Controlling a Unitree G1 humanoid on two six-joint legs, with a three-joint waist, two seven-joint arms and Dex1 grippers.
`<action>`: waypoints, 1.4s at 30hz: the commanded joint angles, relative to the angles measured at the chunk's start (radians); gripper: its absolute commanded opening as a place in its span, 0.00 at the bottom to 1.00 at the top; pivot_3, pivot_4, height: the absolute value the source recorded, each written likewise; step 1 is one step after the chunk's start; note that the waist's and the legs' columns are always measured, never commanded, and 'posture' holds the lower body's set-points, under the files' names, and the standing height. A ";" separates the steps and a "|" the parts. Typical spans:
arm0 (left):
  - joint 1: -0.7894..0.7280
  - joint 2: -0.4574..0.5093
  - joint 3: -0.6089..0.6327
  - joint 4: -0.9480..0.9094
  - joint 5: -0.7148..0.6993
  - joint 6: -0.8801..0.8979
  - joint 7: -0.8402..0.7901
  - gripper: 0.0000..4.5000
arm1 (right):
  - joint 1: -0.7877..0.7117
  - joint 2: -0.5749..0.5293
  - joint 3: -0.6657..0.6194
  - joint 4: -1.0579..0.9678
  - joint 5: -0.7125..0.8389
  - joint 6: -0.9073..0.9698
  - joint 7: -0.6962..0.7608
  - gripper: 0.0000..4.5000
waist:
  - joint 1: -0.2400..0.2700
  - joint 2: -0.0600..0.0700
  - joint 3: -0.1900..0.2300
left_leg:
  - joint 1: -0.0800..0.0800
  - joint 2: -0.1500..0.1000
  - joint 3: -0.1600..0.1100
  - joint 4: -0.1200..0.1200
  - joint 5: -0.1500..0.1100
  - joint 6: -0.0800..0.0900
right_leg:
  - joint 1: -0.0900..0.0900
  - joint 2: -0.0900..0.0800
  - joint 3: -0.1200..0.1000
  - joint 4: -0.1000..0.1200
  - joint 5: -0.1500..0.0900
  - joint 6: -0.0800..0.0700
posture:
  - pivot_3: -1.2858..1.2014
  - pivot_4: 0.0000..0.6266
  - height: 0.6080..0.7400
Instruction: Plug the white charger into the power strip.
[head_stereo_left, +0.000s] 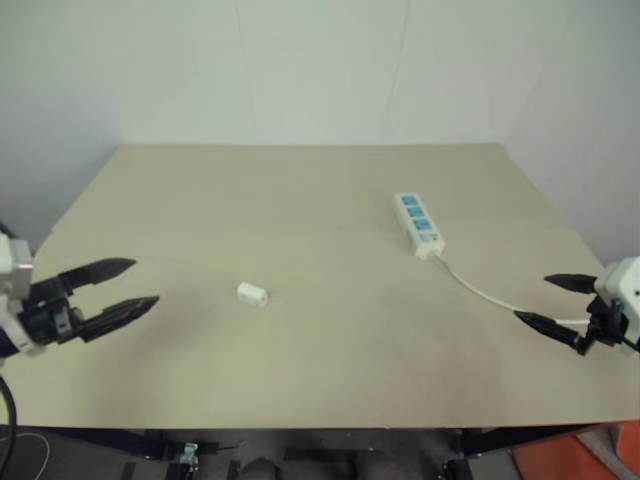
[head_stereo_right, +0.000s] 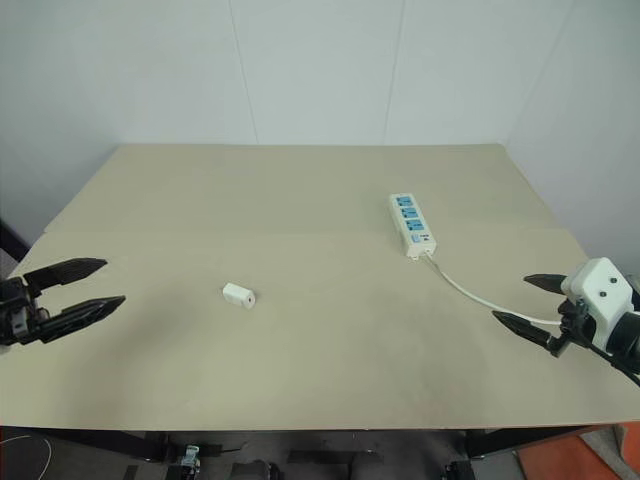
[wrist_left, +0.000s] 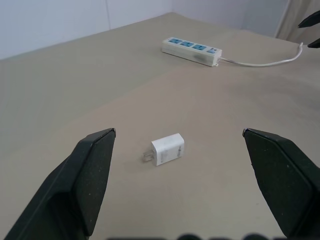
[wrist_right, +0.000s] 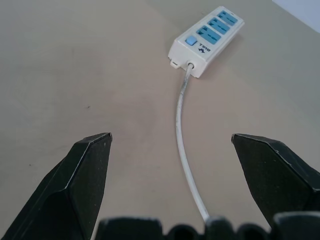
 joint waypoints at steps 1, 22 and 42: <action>-0.007 0.009 0.016 0.004 0.000 -0.021 -0.001 0.99 | -0.002 -0.021 -0.046 -0.030 0.028 0.007 0.013 1.00 | 0.000 0.000 0.000 | 0.000 0.000 0.000 0.000 0.000 0.000 | 0.000 0.000 0.000 0.000 0.000 0.000 | 0.52 0.24 1.00; -0.089 0.049 -0.062 0.021 0.044 -0.048 -0.010 0.99 | -0.390 0.241 0.235 0.128 -0.130 0.042 -0.310 1.00 | -0.010 -0.001 0.000 | 0.001 0.000 0.000 0.000 0.000 0.000 | -0.001 0.001 0.001 0.001 0.000 -0.001 | 0.52 0.24 1.00; -0.478 0.152 -0.458 0.088 0.154 -0.128 -0.195 0.99 | -0.915 0.574 0.340 1.018 -0.324 -0.351 -0.783 1.00 | -0.010 -0.001 0.001 | -0.004 -0.001 0.000 -0.003 0.000 0.000 | -0.005 0.000 0.000 0.000 0.001 -0.002 | 0.52 0.24 1.00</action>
